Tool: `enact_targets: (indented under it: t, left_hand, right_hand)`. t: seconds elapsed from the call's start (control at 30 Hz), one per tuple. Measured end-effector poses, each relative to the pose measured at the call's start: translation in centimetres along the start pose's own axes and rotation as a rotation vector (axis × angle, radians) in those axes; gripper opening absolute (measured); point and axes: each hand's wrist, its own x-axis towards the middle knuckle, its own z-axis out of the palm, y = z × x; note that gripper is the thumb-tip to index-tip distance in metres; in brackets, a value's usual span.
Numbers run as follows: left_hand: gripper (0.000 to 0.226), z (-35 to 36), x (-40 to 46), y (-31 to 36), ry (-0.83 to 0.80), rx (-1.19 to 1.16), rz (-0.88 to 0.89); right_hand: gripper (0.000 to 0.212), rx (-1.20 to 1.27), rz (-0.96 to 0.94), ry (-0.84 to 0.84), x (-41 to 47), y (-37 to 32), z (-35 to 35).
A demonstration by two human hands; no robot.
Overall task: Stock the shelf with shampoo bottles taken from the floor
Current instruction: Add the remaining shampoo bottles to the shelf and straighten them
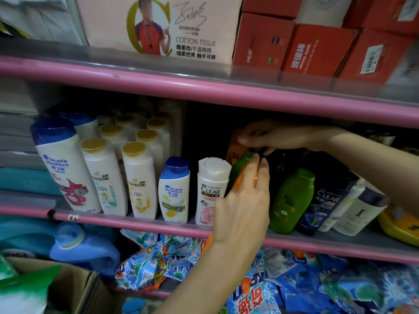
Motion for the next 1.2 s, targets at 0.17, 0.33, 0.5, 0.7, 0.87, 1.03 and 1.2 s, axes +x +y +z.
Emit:
enact_targets:
  t: [0.17, 0.33, 0.5, 0.7, 0.87, 1.03, 1.2]
  left_hand:
    - [0.072, 0.3, -1.1, -0.1, -0.039, 0.046, -0.009]
    - [0.077, 0.6, -1.3, -0.4, -0.026, 0.086, -0.009]
    - [0.073, 1.2, -1.2, -0.6, 0.006, 0.078, 0.020]
    - [0.069, 1.8, -1.3, -0.8, 0.034, 0.080, 0.021]
    - [0.067, 2.0, -1.3, -0.9, 0.050, 0.084, 0.026]
    - [0.067, 1.7, -1.4, -0.8, 0.050, 0.077, 0.026]
    - [0.073, 0.7, -1.4, -0.9, 0.133, 0.023, -0.001]
  right_hand:
    - [0.028, -0.288, -0.014, 0.058, -0.4, 1.0, 1.8]
    - [0.037, -0.348, 0.026, 0.161, 0.6, 2.4, 2.5]
    - [0.050, -0.294, 0.012, 0.191, 2.1, 3.4, 2.2]
    - [0.040, -0.172, -0.055, 0.183, 4.4, 4.2, 1.5]
    - [0.042, -0.186, -0.026, 0.193, 5.5, 4.3, 1.5]
    - [0.055, -0.098, 0.018, 0.195, 4.6, 3.2, 1.6]
    - [0.041, -0.212, -0.007, 0.193, 0.0, 0.8, 0.4]
